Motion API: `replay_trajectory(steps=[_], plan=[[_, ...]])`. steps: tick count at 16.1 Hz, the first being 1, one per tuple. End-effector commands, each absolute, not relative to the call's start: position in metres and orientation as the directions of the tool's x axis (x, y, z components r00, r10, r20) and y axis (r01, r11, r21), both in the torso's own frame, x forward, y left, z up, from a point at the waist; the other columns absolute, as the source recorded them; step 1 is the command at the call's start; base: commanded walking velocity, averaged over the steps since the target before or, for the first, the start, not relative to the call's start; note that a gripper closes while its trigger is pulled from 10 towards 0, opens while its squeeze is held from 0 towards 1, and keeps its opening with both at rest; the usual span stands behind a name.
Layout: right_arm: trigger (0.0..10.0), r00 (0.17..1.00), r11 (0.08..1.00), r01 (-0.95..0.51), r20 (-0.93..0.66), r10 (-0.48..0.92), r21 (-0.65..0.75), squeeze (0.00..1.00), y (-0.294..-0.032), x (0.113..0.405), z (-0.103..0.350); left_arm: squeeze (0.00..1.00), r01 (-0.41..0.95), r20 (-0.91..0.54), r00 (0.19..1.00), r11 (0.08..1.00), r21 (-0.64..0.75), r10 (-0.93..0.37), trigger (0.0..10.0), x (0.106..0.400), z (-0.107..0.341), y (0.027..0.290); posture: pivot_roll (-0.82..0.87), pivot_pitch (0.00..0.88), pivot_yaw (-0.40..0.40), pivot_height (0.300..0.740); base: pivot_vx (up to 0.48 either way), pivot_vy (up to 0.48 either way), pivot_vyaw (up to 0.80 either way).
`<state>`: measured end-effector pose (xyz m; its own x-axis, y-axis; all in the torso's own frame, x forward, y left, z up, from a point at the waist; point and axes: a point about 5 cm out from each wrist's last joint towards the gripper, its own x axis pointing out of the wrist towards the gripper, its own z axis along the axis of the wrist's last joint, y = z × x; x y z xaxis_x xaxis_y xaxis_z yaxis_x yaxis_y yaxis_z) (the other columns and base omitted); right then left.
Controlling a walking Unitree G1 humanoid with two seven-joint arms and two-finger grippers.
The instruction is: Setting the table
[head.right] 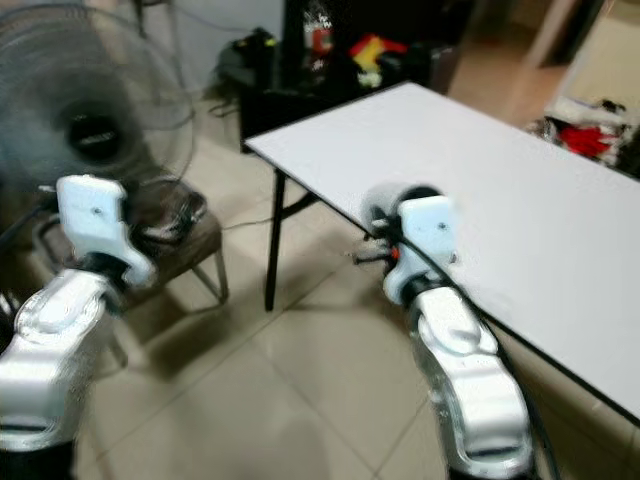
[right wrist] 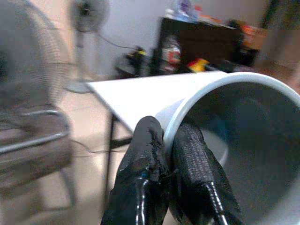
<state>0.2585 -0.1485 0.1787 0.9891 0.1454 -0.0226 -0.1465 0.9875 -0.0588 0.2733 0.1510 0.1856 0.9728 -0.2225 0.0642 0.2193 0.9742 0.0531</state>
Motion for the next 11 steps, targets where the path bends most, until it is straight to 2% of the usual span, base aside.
replay_trajectory(steps=[1, 3, 11], plan=[[10.0, 0.989, 0.987, -0.148, -0.006, 0.147, -0.056, 0.0, -0.147, 0.259, 0.183, 0.0, 0.208, 0.069, 0.975, 0.976, 0.068, -0.212, 10.0, 0.274, 0.189, 0.155, 0.03, 0.035, -0.06, 0.74, 0.315, 0.0, 0.0], [10.0, 0.988, 0.987, -0.151, -0.008, 0.151, -0.058, 0.0, -0.147, 0.259, 0.183, 0.0, 0.206, 0.067, 0.975, 0.976, 0.067, -0.211, 10.0, 0.275, 0.189, 0.156, 0.03, 0.033, -0.061, 0.74, 0.317, 0.0, -0.71], [10.0, 0.992, 0.99, -0.124, -0.003, 0.124, -0.063, 0.0, -0.143, 0.26, 0.175, 0.0, 0.207, 0.027, 0.977, 0.973, 0.101, -0.21, 10.0, 0.274, 0.178, 0.167, 0.03, 0.0, -0.01, 0.74, 0.314, 0.0, 0.0]])
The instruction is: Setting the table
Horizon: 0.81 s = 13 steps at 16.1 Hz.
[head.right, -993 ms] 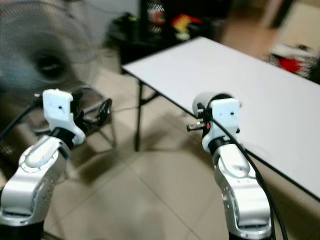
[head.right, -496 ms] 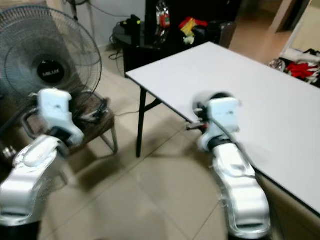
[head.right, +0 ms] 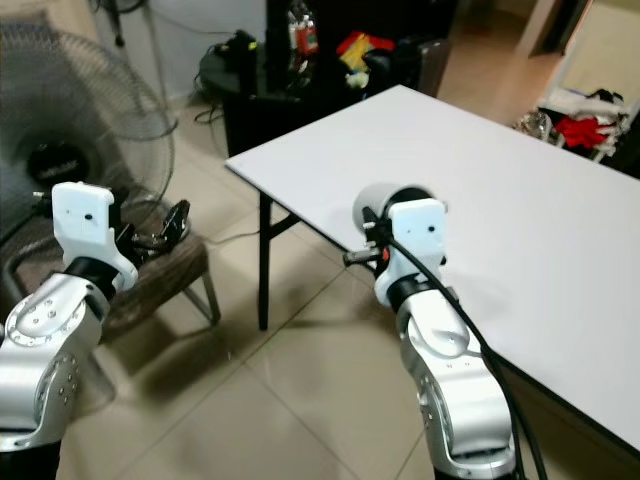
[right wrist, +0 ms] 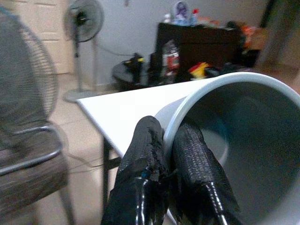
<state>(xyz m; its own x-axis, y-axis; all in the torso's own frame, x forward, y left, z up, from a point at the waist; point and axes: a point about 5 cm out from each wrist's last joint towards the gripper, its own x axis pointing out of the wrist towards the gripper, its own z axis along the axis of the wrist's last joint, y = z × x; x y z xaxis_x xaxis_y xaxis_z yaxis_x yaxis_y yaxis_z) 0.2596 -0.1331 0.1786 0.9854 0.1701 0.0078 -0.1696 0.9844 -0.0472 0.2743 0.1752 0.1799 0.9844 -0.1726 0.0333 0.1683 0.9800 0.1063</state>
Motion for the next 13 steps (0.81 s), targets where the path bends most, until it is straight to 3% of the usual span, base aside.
replay_trajectory(steps=[1, 3, 11, 13], plan=[[10.0, 0.993, 0.991, -0.119, -0.001, 0.119, -0.064, 0.0, -0.145, 0.261, 0.174, 0.0, 0.207, 0.031, 0.977, 0.973, 0.103, -0.211, 10.0, 0.277, 0.179, 0.165, 0.03, 0.0, -0.013, 0.74, 0.311, 0.0, 0.0], [10.0, 0.992, 0.99, -0.126, -0.012, 0.125, -0.064, 0.0, -0.146, 0.263, 0.17, 0.0, 0.205, 0.037, 0.977, 0.973, 0.102, -0.21, 10.0, 0.279, 0.178, 0.163, 0.03, 0.0, -0.03, 0.74, 0.309, 0.0, 0.0], [10.0, 0.992, 0.991, -0.121, -0.036, 0.119, -0.061, 0.0, -0.156, 0.263, 0.161, 0.0, 0.241, 0.025, 0.968, 0.958, 0.155, -0.248, 10.0, 0.286, 0.174, 0.162, 0.02, 0.0, -0.032, 0.74, 0.305, 0.0, -0.8], [10.0, 0.992, 0.99, -0.123, -0.033, 0.121, -0.066, 0.0, -0.157, 0.265, 0.162, 0.0, 0.244, 0.026, 0.968, 0.957, 0.158, -0.251, 10.0, 0.288, 0.174, 0.163, 0.02, 0.0, -0.031, 0.74, 0.292, 0.0, -0.29]])
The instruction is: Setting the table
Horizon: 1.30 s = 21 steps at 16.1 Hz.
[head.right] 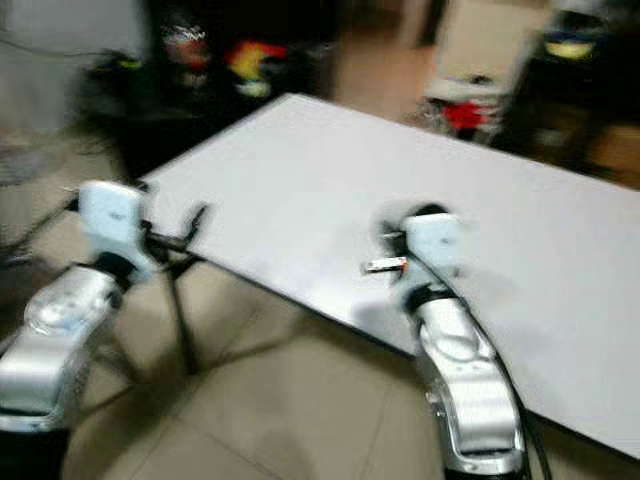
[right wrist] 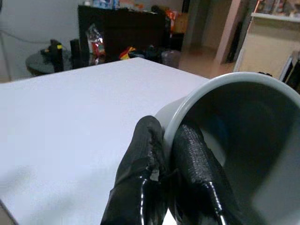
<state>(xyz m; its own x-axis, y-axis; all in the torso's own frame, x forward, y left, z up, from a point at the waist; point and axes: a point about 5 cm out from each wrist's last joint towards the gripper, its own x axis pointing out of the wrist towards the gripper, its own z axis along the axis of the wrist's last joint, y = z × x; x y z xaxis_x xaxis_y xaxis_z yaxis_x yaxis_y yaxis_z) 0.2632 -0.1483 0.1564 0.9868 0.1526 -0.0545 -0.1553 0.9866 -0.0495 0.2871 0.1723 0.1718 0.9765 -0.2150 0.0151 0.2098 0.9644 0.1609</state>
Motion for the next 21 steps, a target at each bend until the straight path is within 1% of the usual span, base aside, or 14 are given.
replay_trajectory(steps=[1, 5, 8, 18, 20, 21], plan=[[10.0, 0.992, 0.989, -0.126, -0.032, 0.124, -0.076, 0.0, -0.159, 0.265, 0.161, 0.0, 0.245, 0.026, 0.967, 0.957, 0.157, -0.252, 10.0, 0.288, 0.173, 0.163, 0.02, 0.0, -0.032, 0.74, 0.289, 0.0, 0.0], [10.0, 0.991, 0.987, -0.135, -0.04, 0.132, -0.086, 0.0, -0.159, 0.267, 0.16, 0.0, 0.258, 0.023, 0.964, 0.955, 0.15, -0.264, 10.0, 0.285, 0.171, 0.162, 0.03, 0.0, -0.046, 0.74, 0.289, 0.0, 0.0], [10.0, 0.986, 0.983, -0.163, -0.042, 0.16, -0.089, 0.0, -0.156, 0.268, 0.16, 0.0, 0.262, 0.024, 0.963, 0.953, 0.152, -0.268, 10.0, 0.285, 0.17, 0.162, 0.03, 0.0, -0.051, 0.74, 0.29, 0.0, -0.67], [10.0, 0.975, 0.969, -0.22, -0.056, 0.215, -0.112, 0.0, -0.151, 0.274, 0.16, 0.0, 0.271, 0.027, 0.96, 0.948, 0.169, -0.279, 10.0, 0.285, 0.171, 0.164, 0.04, 0.0, -0.065, 0.74, 0.286, 0.0, 0.0], [10.0, 0.958, 0.953, -0.284, -0.083, 0.276, -0.11, 0.0, -0.149, 0.279, 0.161, 0.0, 0.281, 0.023, 0.957, 0.942, 0.184, -0.29, 10.0, 0.286, 0.173, 0.166, 0.05, 0.0, -0.062, 0.74, 0.127, 0.0, 0.0], [10.0, 0.924, 0.915, -0.374, -0.137, 0.356, -0.148, 0.0, -0.148, 0.287, 0.162, 0.0, 0.324, -0.006, 0.944, 0.92, 0.221, -0.331, 10.0, 0.288, 0.174, 0.166, 0.04, 0.0, -0.056, 0.74, 0.0, 0.0, 0.0]])
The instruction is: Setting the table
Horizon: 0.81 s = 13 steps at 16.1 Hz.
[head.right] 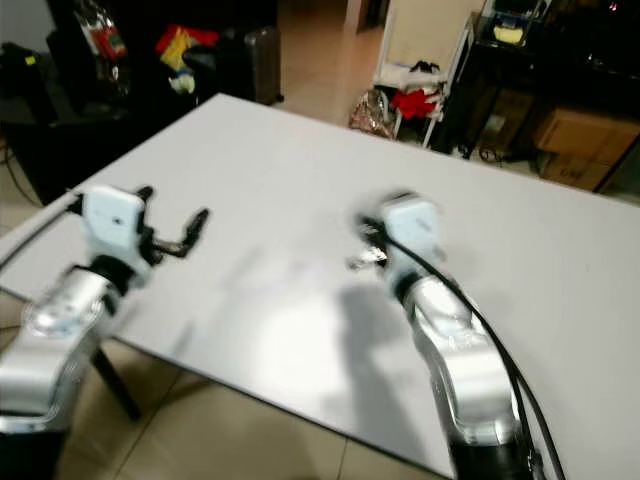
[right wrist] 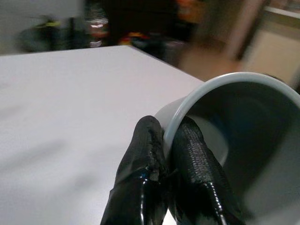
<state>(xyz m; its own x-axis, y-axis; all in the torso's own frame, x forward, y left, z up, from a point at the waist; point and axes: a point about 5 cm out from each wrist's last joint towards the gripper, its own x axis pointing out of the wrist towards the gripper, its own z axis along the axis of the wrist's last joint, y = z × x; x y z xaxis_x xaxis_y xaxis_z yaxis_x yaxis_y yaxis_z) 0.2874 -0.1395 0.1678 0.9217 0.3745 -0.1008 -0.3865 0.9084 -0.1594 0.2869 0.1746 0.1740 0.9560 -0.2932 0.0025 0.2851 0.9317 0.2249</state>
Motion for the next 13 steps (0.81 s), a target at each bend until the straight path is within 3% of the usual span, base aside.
replay_trajectory(steps=[1, 3, 8, 13], plan=[[10.0, 0.915, 0.905, -0.396, -0.15, 0.375, -0.154, 0.0, -0.149, 0.289, 0.162, 0.0, 0.339, -0.013, 0.938, 0.912, 0.231, -0.345, 10.0, 0.288, 0.174, 0.166, 0.04, 0.0, -0.056, 0.74, 0.0, 0.0, 0.0], [10.0, 0.837, 0.798, -0.542, -0.258, 0.483, -0.263, 0.0, -0.15, 0.301, 0.163, 0.0, 0.437, -0.057, 0.897, 0.861, 0.262, -0.438, 10.0, 0.291, 0.176, 0.165, 0.03, 0.0, -0.049, 0.74, 0.0, 0.0, 0.0], [10.0, 0.651, 0.55, -0.757, -0.474, 0.593, -0.351, 0.0, -0.154, 0.324, 0.17, 0.0, 0.668, -0.199, 0.743, 0.684, 0.293, -0.639, 10.0, 0.285, 0.176, 0.155, 0.03, 0.0, -0.062, 0.74, 0.0, 0.0, 0.0], [10.0, 0.465, 0.287, -0.884, -0.63, 0.622, -0.369, 0.0, -0.159, 0.35, 0.187, 0.0, 0.769, -0.33, 0.64, 0.582, 0.266, -0.694, 10.0, 0.282, 0.178, 0.161, 0.03, 0.0, -0.06, 0.74, 0.0, 0.0, 0.0]])
